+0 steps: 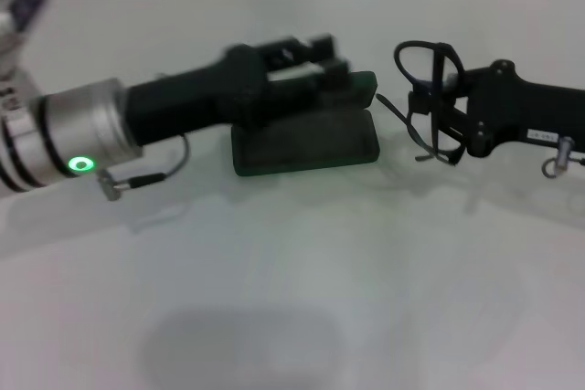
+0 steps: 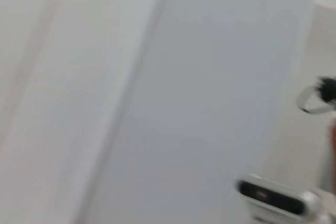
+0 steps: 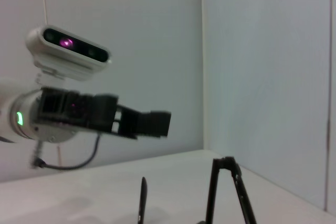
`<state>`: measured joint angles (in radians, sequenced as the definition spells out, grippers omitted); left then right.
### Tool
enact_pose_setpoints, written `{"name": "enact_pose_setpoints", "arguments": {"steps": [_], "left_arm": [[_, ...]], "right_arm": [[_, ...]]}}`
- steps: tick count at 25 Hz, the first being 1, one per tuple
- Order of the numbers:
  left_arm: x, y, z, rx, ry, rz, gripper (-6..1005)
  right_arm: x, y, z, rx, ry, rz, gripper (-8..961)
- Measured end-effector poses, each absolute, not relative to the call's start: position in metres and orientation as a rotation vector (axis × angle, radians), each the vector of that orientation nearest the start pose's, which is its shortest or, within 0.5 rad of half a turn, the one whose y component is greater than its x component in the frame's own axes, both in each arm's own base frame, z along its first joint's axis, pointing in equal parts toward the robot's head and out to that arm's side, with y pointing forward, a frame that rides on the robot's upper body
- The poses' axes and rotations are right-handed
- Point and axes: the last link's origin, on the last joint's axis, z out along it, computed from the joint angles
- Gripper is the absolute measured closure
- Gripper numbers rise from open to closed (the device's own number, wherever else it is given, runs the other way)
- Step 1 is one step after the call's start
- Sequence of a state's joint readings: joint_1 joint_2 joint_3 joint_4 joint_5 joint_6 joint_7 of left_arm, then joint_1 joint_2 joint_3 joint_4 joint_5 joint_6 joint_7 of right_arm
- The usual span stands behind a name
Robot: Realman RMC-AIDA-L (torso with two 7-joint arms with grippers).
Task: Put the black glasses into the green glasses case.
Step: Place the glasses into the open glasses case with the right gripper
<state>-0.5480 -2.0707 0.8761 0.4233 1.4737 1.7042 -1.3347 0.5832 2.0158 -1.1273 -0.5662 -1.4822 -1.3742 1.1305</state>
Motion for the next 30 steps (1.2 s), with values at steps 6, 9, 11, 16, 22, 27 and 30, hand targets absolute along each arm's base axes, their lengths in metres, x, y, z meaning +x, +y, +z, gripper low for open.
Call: {"name": "enact_pose_setpoints", "arguments": {"steps": [6, 9, 11, 16, 22, 27, 30], "left_arm": [[-0.227, 0.315, -0.002, -2.536, -0.678, -1.376, 468], [-0.229, 0.312, -0.007, -2.585, -0.694, -1.338, 468], [-0.226, 0.310, -0.013, -2.651, -0.697, -1.302, 468], [-0.205, 0.305, -0.039, -2.851, -0.665, -1.239, 468], [-0.189, 0.307, -0.047, -2.917, -0.623, -1.247, 467], [-0.187, 0.308, -0.047, -2.924, -0.615, -1.250, 467], [-0.187, 0.308, -0.048, -2.924, -0.615, -1.250, 467]], "right_arm": [[0.207, 0.373, -0.009, -2.613, 0.234, 0.851, 868], [0.205, 0.376, 0.001, -2.543, 0.265, 0.930, 867], [0.204, 0.376, 0.008, -2.498, 0.282, 0.993, 867], [0.202, 0.371, 0.013, -2.492, 0.292, 1.065, 868], [0.199, 0.360, 0.000, -2.595, 0.284, 1.064, 867], [0.201, 0.354, -0.012, -2.672, 0.299, 1.024, 868], [0.200, 0.352, -0.017, -2.718, 0.299, 0.989, 868]]}}
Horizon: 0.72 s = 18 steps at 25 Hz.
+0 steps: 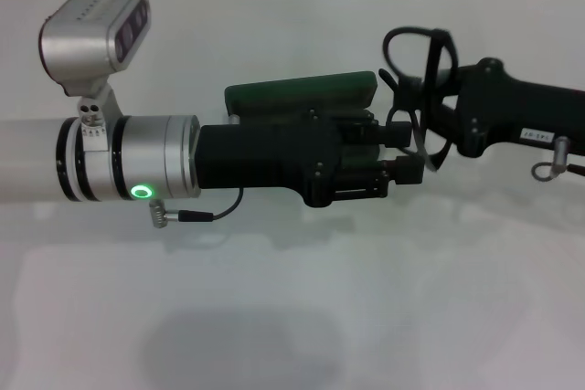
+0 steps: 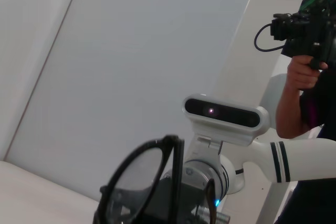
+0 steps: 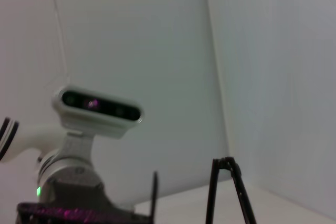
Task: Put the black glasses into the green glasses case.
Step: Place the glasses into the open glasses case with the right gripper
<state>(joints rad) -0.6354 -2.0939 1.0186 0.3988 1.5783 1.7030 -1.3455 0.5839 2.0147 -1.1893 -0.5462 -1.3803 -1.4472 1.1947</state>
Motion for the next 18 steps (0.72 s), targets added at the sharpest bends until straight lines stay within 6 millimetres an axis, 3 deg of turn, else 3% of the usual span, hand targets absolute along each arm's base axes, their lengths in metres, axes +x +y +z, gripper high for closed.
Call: {"name": "enact_pose_setpoints", "arguments": {"steps": [9, 18], "left_arm": [[-0.186, 0.308, -0.047, -2.927, -0.622, -1.251, 468], [-0.186, 0.309, -0.046, -2.928, -0.632, -1.247, 467]], "right_arm": [[0.195, 0.346, -0.030, -2.805, 0.275, 0.949, 867], [0.199, 0.346, -0.028, -2.782, 0.292, 0.946, 867]]}}
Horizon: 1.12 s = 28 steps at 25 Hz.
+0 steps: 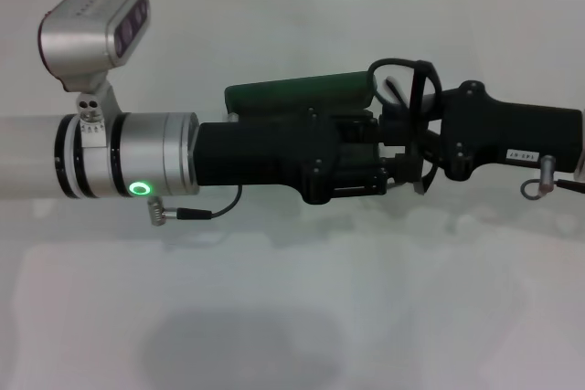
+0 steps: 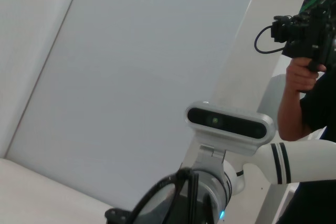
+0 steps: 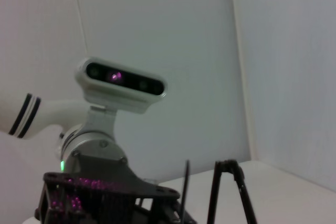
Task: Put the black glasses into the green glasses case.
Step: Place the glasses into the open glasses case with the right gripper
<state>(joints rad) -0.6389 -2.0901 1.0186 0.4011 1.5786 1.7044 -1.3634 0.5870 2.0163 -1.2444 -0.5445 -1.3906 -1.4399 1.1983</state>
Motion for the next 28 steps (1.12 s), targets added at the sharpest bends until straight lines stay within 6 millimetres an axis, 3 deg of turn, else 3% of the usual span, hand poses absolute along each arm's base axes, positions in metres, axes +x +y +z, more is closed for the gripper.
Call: {"name": "enact_pose_setpoints", "arguments": {"steps": [8, 9, 12, 19, 24, 28], "left_arm": [[-0.203, 0.310, -0.032, -2.848, -0.654, -1.245, 468], [-0.216, 0.311, -0.020, -2.748, -0.671, -1.268, 468], [-0.230, 0.313, -0.006, -2.602, -0.676, -1.303, 468], [-0.260, 0.317, 0.013, -2.302, -0.724, -1.312, 467], [-0.270, 0.319, 0.018, -2.239, -0.753, -1.281, 467], [-0.271, 0.319, 0.019, -2.224, -0.748, -1.285, 468]], "right_arm": [[0.207, 0.351, -0.013, -2.676, 0.312, 0.993, 870], [0.207, 0.351, -0.012, -2.671, 0.306, 0.991, 870], [0.206, 0.357, -0.011, -2.646, 0.250, 0.947, 869], [0.175, 0.360, -0.034, -2.701, -0.021, 0.676, 863], [0.158, 0.349, -0.049, -2.619, -0.203, 0.431, 858], [0.152, 0.336, -0.059, -2.617, -0.268, 0.380, 855]]}}
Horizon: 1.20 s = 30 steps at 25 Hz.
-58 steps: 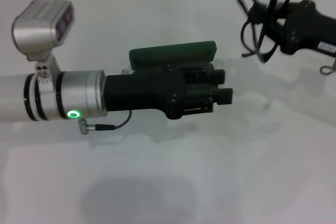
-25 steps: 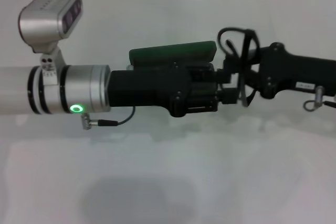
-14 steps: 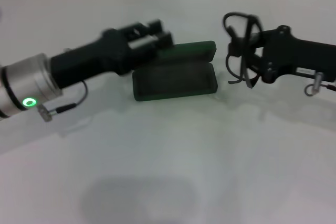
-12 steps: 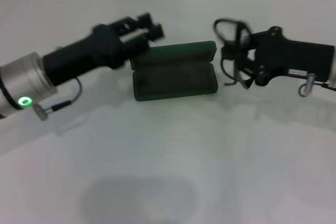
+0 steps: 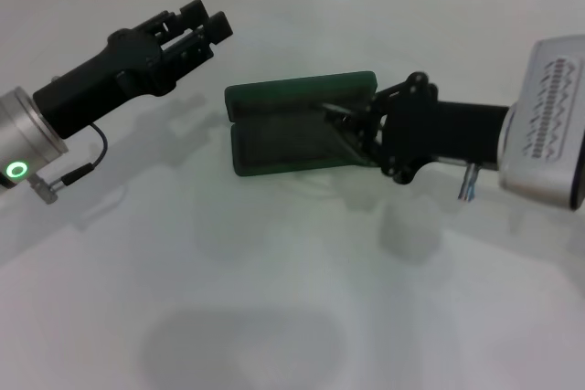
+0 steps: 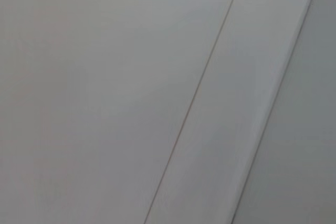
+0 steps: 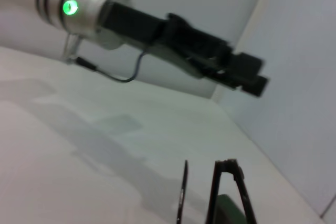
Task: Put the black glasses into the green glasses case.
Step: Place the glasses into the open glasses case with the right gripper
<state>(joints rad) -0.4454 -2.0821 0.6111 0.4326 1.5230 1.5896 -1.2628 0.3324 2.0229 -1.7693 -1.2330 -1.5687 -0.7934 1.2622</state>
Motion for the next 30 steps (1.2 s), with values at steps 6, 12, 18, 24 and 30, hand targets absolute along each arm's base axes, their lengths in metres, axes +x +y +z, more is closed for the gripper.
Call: {"name": "enact_pose_setpoints", "arguments": {"steps": [6, 12, 18, 24, 30], "left_arm": [[-0.269, 0.322, 0.022, -2.185, -0.741, -1.314, 468], [-0.270, 0.322, 0.022, -2.172, -0.739, -1.311, 468], [-0.271, 0.322, 0.020, -2.171, -0.747, -1.310, 467], [-0.271, 0.322, 0.017, -2.170, -0.764, -1.307, 467], [-0.270, 0.323, 0.015, -2.170, -0.775, -1.311, 468]], "right_arm": [[0.153, 0.333, -0.083, -2.573, -0.289, 0.290, 849], [0.143, 0.326, -0.106, -2.497, -0.372, 0.219, 844], [0.135, 0.325, -0.116, -2.405, -0.465, 0.154, 838], [0.137, 0.328, -0.118, -2.329, -0.509, 0.100, 833], [0.148, 0.338, -0.120, -2.303, -0.505, 0.034, 827]]}}
